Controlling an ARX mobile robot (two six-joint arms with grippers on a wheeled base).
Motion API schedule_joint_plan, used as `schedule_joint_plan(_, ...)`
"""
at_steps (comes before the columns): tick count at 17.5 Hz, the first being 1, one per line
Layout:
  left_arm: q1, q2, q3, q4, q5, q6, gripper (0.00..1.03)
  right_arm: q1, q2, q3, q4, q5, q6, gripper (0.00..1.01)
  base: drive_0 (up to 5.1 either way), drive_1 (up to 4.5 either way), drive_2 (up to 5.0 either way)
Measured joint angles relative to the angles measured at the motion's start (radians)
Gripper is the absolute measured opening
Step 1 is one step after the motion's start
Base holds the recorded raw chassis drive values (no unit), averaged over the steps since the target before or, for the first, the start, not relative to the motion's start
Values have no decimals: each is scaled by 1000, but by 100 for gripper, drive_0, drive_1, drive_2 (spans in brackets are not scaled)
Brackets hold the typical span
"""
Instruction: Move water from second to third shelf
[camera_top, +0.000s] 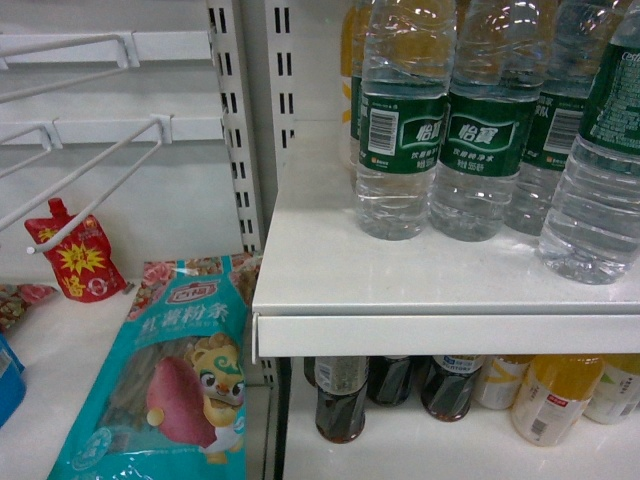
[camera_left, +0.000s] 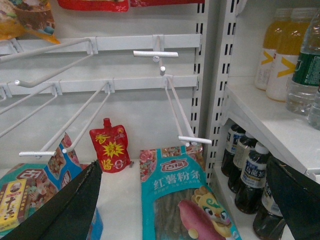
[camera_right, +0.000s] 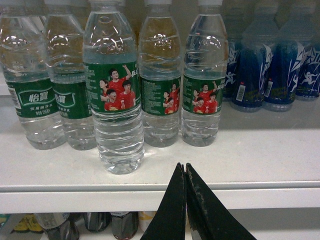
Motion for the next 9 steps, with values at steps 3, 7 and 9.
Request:
schedule_joint_plan(3, 0, 0, 0, 0, 0, 0, 98, 0, -28, -8, -21, 0, 0, 2, 0, 0, 0)
schedule_joint_plan(7, 0, 0, 0, 0, 0, 0, 98, 0, -95, -43, -42, 0, 0, 2, 0, 0, 0)
schedule_joint_plan(9, 0, 0, 0, 0, 0, 0, 98, 0, -187, -42, -180, 0, 0, 2, 0, 0, 0)
